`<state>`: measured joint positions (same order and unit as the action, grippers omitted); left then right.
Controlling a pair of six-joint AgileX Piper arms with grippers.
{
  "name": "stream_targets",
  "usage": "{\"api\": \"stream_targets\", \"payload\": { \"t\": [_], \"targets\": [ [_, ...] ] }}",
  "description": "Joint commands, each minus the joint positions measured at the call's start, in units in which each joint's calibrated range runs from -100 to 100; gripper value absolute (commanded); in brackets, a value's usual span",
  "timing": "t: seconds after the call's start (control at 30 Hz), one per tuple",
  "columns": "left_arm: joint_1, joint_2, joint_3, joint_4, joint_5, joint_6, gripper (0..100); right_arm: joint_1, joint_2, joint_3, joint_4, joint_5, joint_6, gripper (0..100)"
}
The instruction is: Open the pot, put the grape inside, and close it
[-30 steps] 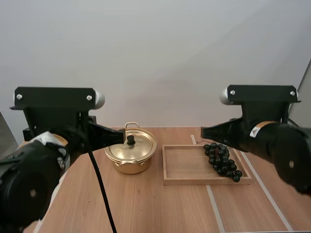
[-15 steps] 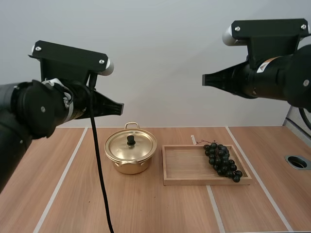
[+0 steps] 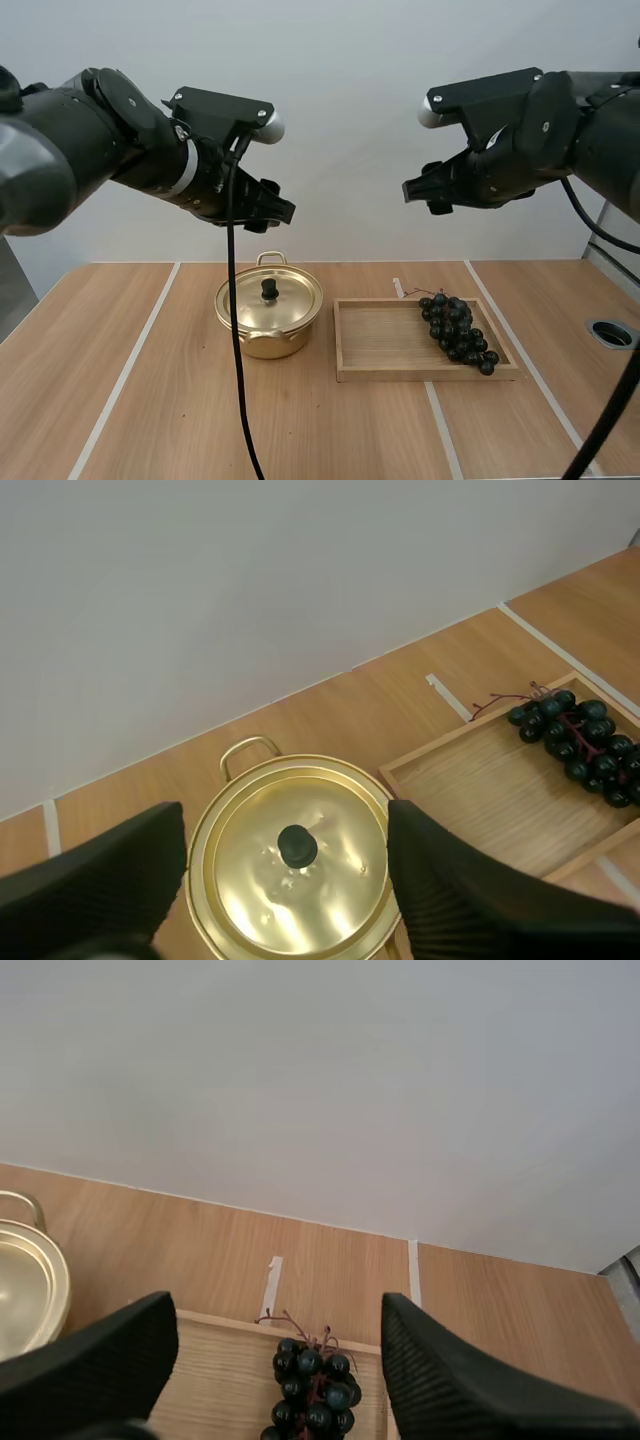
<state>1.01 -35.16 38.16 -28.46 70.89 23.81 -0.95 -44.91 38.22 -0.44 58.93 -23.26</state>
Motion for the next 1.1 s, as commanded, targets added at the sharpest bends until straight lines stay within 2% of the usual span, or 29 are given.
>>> {"api": "stream_targets", "payload": {
  "t": [0.0, 0.3, 0.67, 0.9, 0.97, 1.07],
  "targets": [
    [-0.19, 3.54, -1.45, -1.15, 1.64, 1.11, 100, 0.08, 1.57, -0.48, -1.2, -0.88, -0.59, 100],
    [-0.19, 11.47, -6.39, -2.41, 4.85, 1.7, 100, 0.08, 7.6, -0.48, -6.15, -2.9, -0.59, 100],
    [-0.28, 12.47, -9.52, -2.3, 6.11, 1.7, 100, 0.08, 8.86, -0.48, -10.17, -4.66, -0.39, 100],
    [-3.23, 14.8, -9.97, 0.33, 7.94, 0.6, 100, 0.08, 8.86, -0.48, -10.2, -3.14, -0.26, 100],
    [-3.72, 16.3, -9.97, 2.35, 8.32, -0.01, 100, 0.08, 8.86, -0.48, -10.2, -2.25, -0.26, 100],
    [-3.72, 19.96, -9.97, 3.7, 11.98, -0.99, 100, 0.08, 8.86, -0.48, -10.07, -1.36, -0.26, 100]
  ]
}}
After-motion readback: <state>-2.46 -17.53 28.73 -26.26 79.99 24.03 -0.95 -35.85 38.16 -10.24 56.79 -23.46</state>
